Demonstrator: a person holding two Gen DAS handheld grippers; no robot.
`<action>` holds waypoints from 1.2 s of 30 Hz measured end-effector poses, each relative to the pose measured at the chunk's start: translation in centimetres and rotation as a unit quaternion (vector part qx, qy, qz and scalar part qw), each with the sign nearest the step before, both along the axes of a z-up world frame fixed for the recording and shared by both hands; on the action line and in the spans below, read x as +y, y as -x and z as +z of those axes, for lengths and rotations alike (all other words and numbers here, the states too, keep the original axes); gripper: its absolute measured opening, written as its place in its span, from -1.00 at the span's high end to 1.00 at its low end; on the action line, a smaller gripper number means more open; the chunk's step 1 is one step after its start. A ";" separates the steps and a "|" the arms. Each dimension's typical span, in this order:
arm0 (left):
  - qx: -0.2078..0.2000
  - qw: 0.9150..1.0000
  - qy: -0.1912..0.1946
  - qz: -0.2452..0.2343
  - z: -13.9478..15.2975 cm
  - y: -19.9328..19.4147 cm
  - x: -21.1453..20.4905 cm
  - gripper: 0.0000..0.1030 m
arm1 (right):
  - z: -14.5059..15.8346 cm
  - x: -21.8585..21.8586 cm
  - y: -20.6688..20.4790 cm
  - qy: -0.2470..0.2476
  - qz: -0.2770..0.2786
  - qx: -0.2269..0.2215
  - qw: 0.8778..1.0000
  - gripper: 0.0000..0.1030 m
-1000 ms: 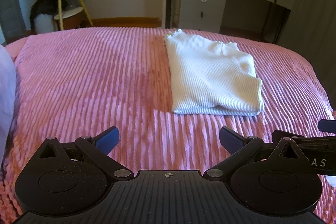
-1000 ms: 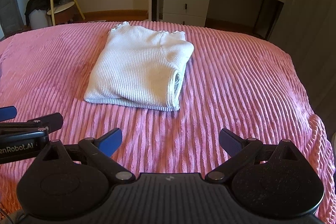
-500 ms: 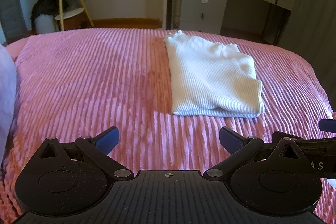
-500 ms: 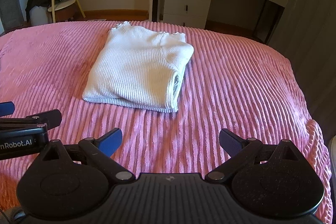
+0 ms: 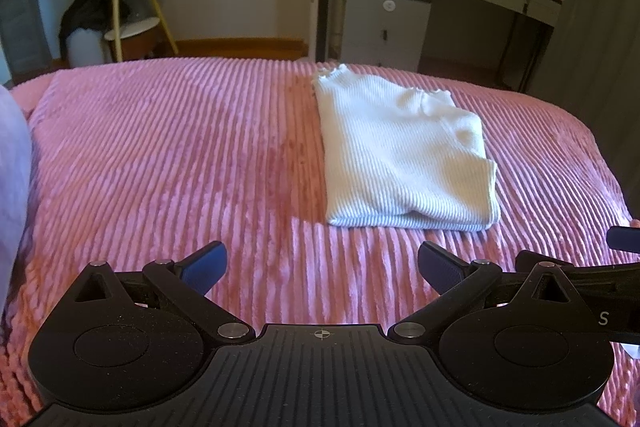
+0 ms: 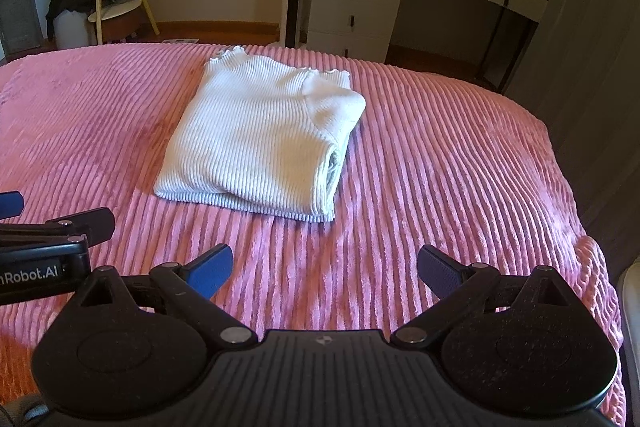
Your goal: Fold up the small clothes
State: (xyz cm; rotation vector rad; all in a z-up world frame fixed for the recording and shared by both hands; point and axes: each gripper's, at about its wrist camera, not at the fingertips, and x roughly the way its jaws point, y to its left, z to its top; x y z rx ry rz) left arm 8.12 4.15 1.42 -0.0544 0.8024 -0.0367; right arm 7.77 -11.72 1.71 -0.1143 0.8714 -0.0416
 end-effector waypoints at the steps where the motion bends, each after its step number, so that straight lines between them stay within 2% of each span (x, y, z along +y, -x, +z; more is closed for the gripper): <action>1: 0.000 1.000 0.000 0.001 0.0 0.0 0.0 -1.00 | 0.0 0.0 0.0 0.001 0.000 0.001 1.000 -0.92; 36: -0.010 0.999 -0.034 -0.013 -0.2 0.0 -1.3 -1.00 | -0.4 -0.5 -0.1 0.005 -0.007 0.004 1.000 -0.92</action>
